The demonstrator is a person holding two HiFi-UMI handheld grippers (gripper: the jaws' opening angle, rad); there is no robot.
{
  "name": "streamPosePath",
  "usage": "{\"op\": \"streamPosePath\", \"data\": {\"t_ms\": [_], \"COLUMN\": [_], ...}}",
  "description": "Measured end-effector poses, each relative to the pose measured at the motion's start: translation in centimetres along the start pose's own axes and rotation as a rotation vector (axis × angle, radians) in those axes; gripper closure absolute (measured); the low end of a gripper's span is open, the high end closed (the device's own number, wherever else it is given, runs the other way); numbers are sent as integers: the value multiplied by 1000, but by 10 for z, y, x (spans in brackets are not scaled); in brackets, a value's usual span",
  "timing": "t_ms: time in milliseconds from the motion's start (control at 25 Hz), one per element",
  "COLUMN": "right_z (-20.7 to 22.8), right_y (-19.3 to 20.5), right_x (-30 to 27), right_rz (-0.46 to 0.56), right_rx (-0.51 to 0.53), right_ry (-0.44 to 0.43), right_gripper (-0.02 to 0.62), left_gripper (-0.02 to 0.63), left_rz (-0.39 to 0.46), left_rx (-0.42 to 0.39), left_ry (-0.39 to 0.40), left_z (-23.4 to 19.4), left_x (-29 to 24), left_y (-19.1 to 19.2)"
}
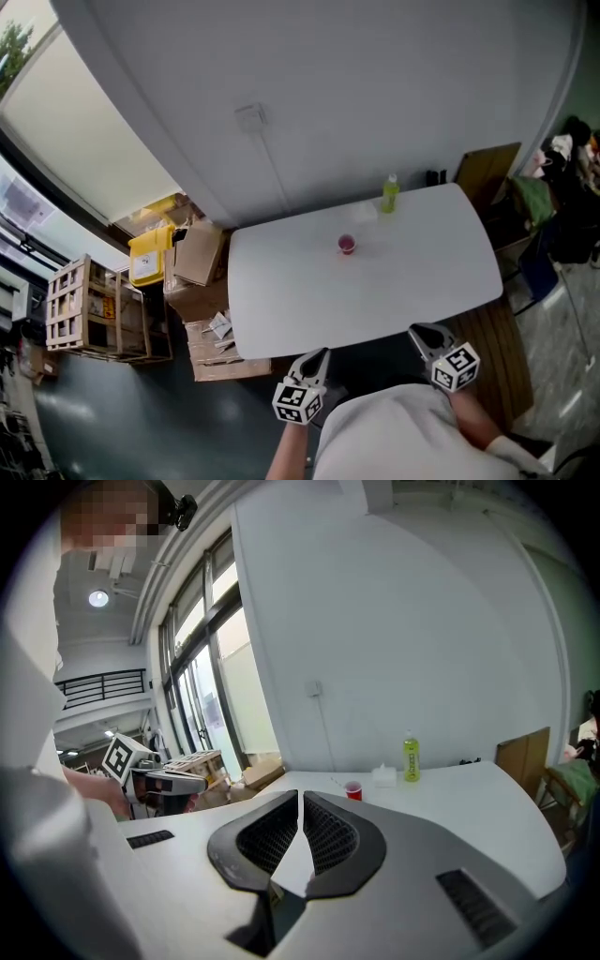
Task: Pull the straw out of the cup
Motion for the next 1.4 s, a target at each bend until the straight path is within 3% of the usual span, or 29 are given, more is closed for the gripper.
{"op": "streamPosePath", "data": {"t_ms": [600, 1400], "right_z": [6, 104], "right_y": [-16, -79], "right_x": [-31, -105], "right_rz": [-26, -132], "right_rx": [0, 12], "right_ry": [10, -171], "right_gripper": [552, 552], "left_gripper": [604, 601], "left_rz": [-12, 12], "left_rx": [25, 77], "left_ry": [18, -156], "left_z": [-29, -30], "left_x": [-19, -122], "left_y": [-10, -45]}}
Point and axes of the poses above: the fingertips, and each gripper's own axes: x backward along the fingers, z to its right, y out of its underside, the point moved 9 cm from there along x, backward along the fingers, and after that the axes turned 10 degrees about -x, right-handed, at the moved point
